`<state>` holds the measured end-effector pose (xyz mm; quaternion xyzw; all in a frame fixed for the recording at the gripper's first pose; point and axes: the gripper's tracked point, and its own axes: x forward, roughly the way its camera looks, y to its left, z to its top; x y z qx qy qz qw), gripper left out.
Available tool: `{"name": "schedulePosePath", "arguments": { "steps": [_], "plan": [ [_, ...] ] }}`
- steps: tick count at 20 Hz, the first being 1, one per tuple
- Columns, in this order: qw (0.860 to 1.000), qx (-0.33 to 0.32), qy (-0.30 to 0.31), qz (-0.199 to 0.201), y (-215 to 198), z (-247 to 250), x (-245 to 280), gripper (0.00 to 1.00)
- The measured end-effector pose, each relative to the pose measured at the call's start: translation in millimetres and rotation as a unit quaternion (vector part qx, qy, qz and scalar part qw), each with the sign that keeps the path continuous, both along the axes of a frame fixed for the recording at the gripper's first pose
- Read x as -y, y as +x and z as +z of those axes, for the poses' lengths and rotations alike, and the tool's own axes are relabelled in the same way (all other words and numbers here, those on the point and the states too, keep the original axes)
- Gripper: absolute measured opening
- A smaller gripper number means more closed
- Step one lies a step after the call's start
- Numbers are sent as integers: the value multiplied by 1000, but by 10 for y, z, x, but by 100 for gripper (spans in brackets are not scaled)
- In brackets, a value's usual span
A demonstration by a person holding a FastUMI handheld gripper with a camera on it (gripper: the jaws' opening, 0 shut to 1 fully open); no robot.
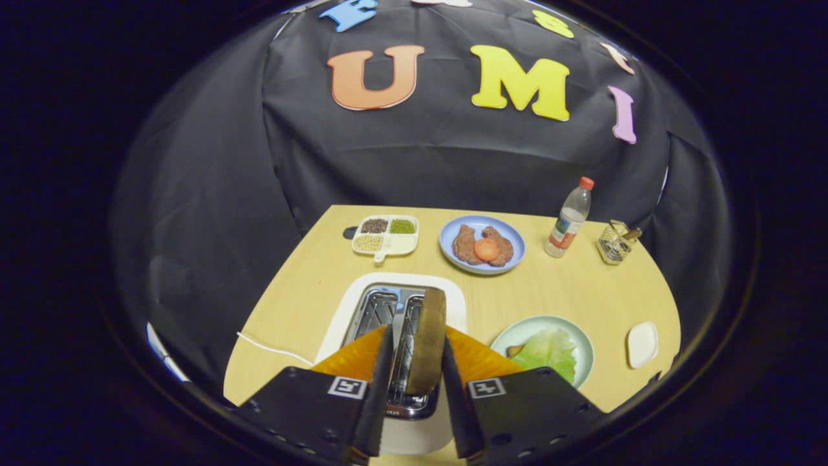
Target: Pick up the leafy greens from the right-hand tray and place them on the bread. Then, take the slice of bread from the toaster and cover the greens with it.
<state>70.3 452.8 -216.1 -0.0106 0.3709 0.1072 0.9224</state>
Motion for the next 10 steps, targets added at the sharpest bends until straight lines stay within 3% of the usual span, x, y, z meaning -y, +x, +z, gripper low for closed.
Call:
{"name": "schedulePosePath", "arguments": {
  "steps": [2, 4, 5, 10],
  "plan": [
    [1000, -3, 5, 1, -14, 19, -14, 17],
    [1000, -10, 4, 4, -39, 39, 15, 17],
    [1000, -9, 11, 3, -40, 90, 15, 12],
    [999, 21, 46, 20, -104, 552, 43, 12]
  ]
}}
